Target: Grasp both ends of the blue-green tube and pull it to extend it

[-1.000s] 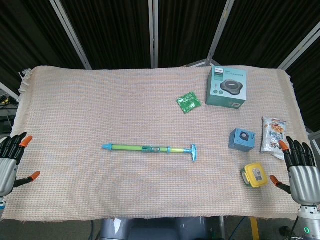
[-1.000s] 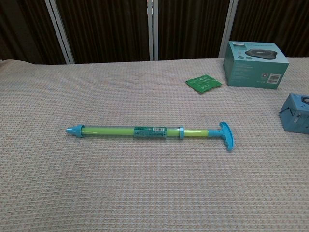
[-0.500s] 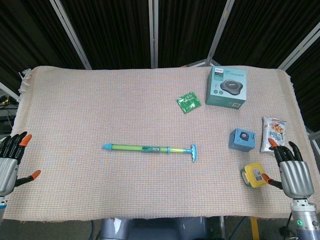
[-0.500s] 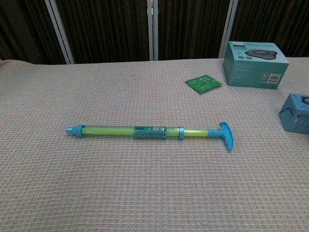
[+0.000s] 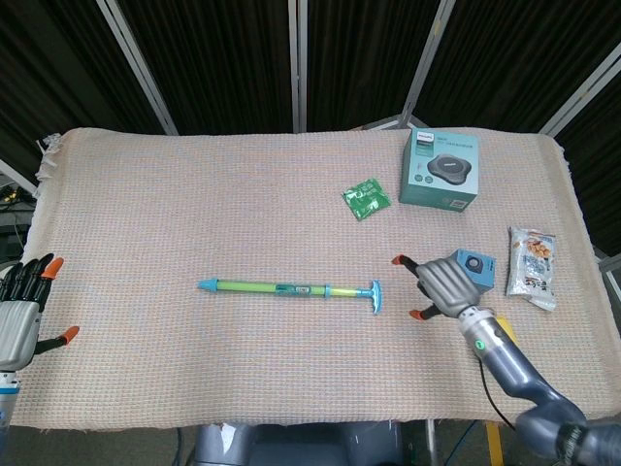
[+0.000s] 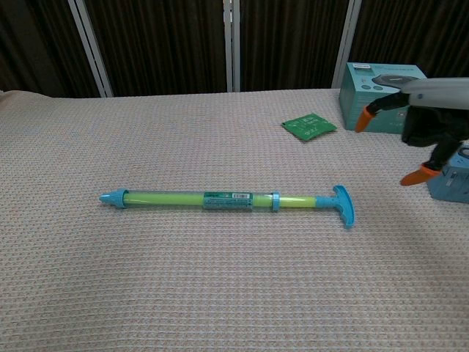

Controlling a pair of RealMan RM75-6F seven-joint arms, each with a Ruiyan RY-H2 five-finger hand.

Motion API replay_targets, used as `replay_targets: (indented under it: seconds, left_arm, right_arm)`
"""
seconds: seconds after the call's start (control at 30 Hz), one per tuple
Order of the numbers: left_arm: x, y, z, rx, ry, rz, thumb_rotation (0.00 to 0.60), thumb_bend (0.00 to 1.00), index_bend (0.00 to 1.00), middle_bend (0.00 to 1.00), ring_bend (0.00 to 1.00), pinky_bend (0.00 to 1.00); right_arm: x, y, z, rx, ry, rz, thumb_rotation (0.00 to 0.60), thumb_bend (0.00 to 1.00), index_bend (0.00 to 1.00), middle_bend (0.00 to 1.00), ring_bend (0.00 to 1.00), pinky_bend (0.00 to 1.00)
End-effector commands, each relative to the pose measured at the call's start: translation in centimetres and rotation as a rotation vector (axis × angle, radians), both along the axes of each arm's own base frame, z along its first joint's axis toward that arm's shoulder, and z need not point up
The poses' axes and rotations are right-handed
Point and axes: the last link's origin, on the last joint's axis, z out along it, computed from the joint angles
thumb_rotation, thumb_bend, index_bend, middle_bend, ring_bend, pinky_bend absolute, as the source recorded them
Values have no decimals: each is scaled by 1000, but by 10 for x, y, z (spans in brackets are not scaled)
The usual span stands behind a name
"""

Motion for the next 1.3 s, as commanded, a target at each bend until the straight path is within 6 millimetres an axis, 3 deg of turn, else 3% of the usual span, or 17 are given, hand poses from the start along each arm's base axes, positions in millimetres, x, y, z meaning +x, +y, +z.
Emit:
replay_targets:
  seconds: [0.03,0.23,0.33,0.6,1.3]
  left_arm:
    - [-3,3,-2,-2,7,14,600,0,0,0,0,0]
    - [-9,8,-6,-16,13,32,600,0,0,0,0,0]
    - [-10,8,-7,-17,13,33,600,0,0,0,0,0]
    - [-11,9,-8,-22,13,41,600,0,0,0,0,0]
    - [-9,10,-7,-19,4,37,600,0,0,0,0,0]
  right_arm:
    - [33,-23,-46,58,-7,14,600,0,347,992,1000,1000]
    - [43,-30,-89,73,38,-22,600,41,404,997,1000,1000]
    - [41,-31,-98,52,59,-41,600,53,421,997,1000,1000]
    - [34,-34,-102,20,98,-55,600,132,450,998,1000,1000]
    - [30,-23,-118,39,141,-29,600,193,478,997,1000,1000]
